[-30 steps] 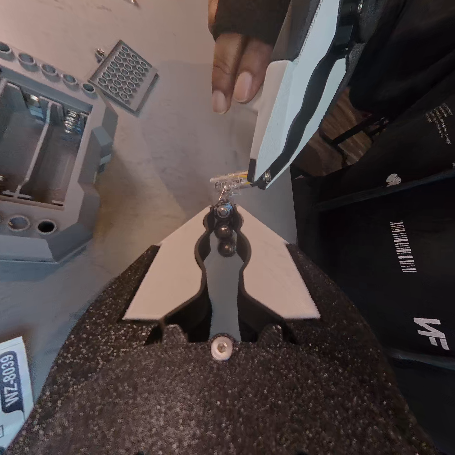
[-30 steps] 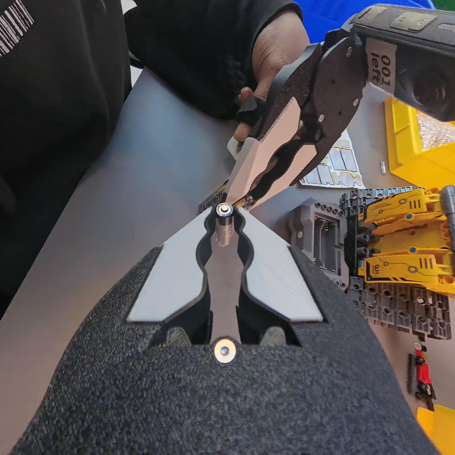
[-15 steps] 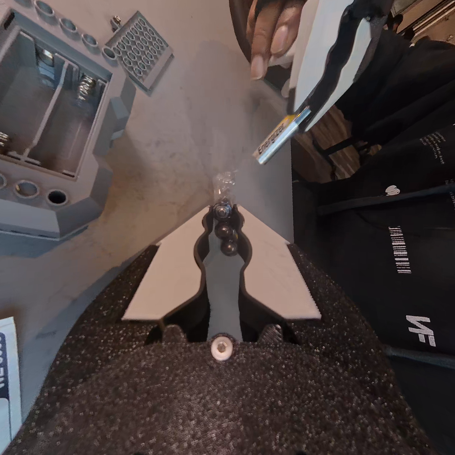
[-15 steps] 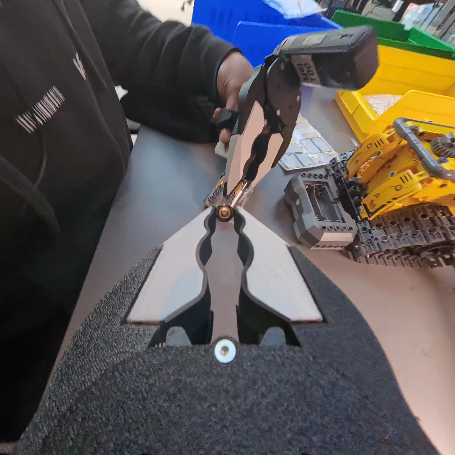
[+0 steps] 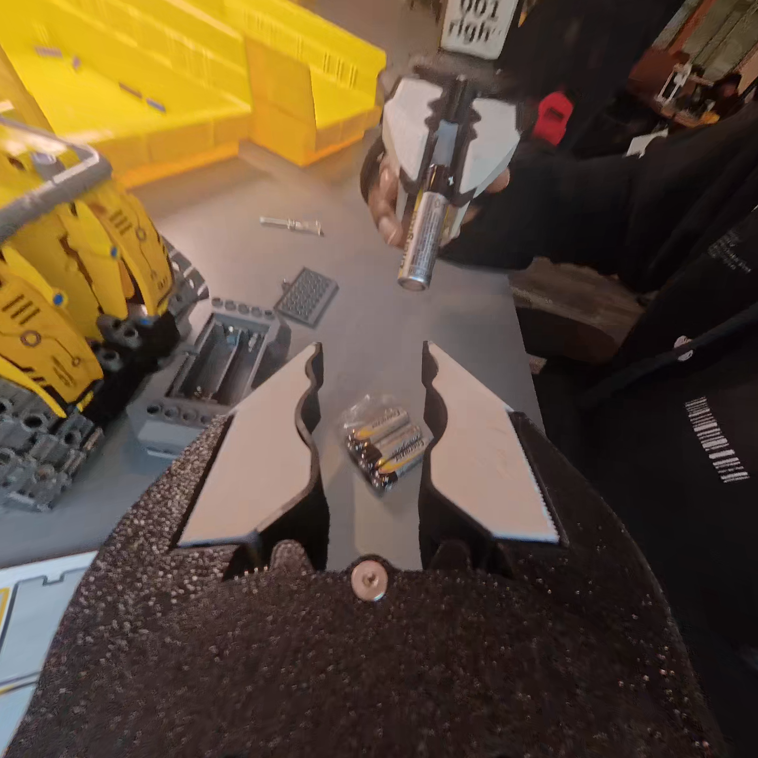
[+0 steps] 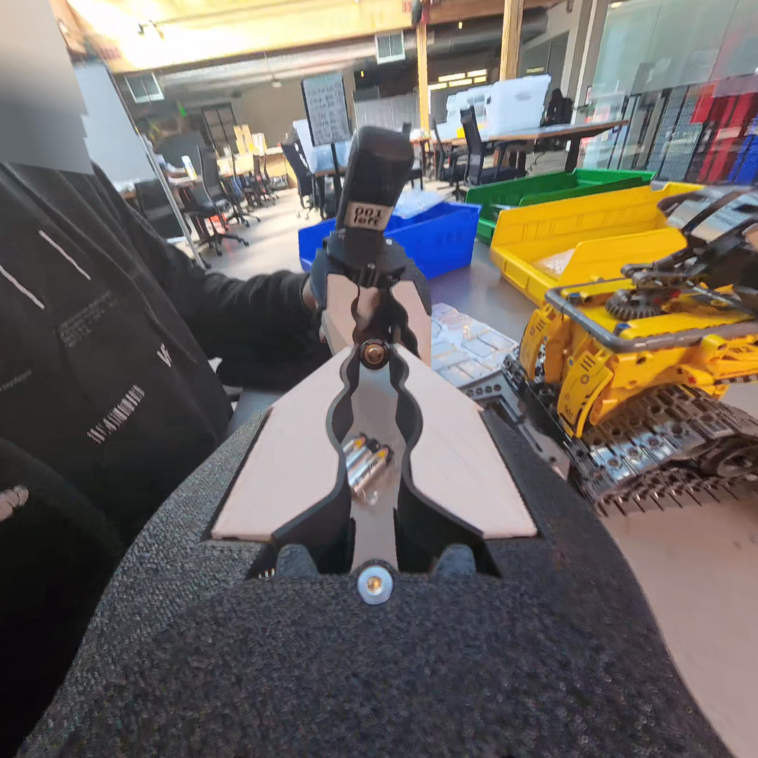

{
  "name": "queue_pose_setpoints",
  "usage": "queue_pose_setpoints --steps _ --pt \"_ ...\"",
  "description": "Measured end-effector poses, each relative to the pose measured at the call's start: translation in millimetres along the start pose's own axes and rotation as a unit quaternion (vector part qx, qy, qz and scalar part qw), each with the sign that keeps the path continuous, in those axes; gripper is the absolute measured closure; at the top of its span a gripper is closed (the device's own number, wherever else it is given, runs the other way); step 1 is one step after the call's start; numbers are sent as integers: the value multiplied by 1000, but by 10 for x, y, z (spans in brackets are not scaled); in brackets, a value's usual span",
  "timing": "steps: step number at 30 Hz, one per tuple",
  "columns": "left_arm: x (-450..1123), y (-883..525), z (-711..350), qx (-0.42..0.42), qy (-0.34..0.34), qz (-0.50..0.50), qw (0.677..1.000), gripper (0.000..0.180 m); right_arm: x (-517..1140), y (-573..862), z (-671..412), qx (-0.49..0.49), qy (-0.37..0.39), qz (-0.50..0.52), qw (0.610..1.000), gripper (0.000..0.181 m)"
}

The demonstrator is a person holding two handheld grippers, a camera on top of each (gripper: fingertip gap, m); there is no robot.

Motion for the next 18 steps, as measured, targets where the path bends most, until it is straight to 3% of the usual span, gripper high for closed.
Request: queue_pose_setpoints --steps 4,5,7,8,13,18 --pt "61 159 -226 51 78 17 996 139 253 -91 -196 34 57 -26 997 167" --pt "48 166 -255 61 85 13 994 144 319 -125 -182 31 60 -33 997 167" --pt "4 192 -277 72 92 17 993 169 427 -151 -116 27 57 -35 997 168" --pt "-16 193 -268 73 90 16 993 169 453 -150 -93 30 60 -36 997 167" --pt "14 155 -102 80 31 1 996 170 458 -145 81 21 21 -43 999 168" --pt "121 98 97 100 -50 -15 994 170 389 -126 330 -43 -78 -54 995 167"
Point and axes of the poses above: each gripper's, where its closed fingertips meet, x out along the fingers, z out of its underside, y = z × x across the jaws, the point moved 2 cm from there along -x, back along the fingers, and after that the axes turned 11 degrees about z, right-handed, at the moved point
